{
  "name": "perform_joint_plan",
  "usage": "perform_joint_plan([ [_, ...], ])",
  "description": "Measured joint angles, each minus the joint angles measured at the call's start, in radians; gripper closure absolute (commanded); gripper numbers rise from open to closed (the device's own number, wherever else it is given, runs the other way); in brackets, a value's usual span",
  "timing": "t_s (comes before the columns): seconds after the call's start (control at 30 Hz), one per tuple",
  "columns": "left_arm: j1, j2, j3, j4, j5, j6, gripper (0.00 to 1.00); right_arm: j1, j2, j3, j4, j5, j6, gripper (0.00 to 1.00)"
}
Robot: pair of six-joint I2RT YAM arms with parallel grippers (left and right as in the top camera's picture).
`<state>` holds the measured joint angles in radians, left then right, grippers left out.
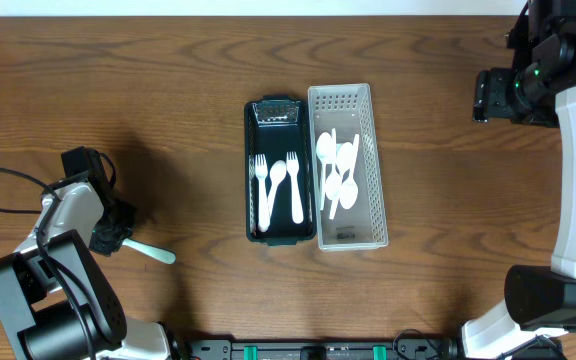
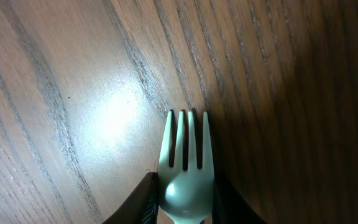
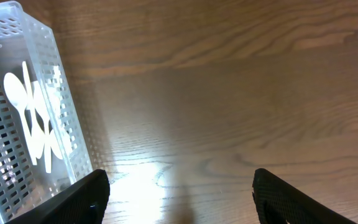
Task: Pack container
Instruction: 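Carry the pale green fork into the green basket and release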
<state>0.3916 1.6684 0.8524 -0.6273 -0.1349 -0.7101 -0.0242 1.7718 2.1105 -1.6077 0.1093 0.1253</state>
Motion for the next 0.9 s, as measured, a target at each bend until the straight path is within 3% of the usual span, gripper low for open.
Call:
perform_joint_plan([
  [0.2, 0.0, 0.002, 0.009, -0.024, 0.001, 0.001, 0.94, 0.0, 0.0, 0.0, 0.005, 0.0, 0.0, 0.23],
  [0.4, -0.047, -0.005, 0.166, -0.256, 0.008, 0.05, 0.94, 0.0, 0.0, 0.0, 0.022, 0.0, -0.006, 0.23],
  [0.63, -0.264, -0.105, 0.556, -0.43, 0.016, 0.143, 0.94, 0.0, 0.0, 0.0, 0.025, 0.0, -0.013, 0.22],
  [0.77, -0.431, -0.134, 0.71, -0.433, 0.028, 0.2, 0.94, 0.0, 0.0, 0.0, 0.028, 0.0, -0.013, 0.22],
  [0.9, -0.614, -0.135, 0.741, -0.366, 0.049, 0.275, 0.94, 0.0, 0.0, 0.0, 0.034, 0.0, -0.015, 0.21],
])
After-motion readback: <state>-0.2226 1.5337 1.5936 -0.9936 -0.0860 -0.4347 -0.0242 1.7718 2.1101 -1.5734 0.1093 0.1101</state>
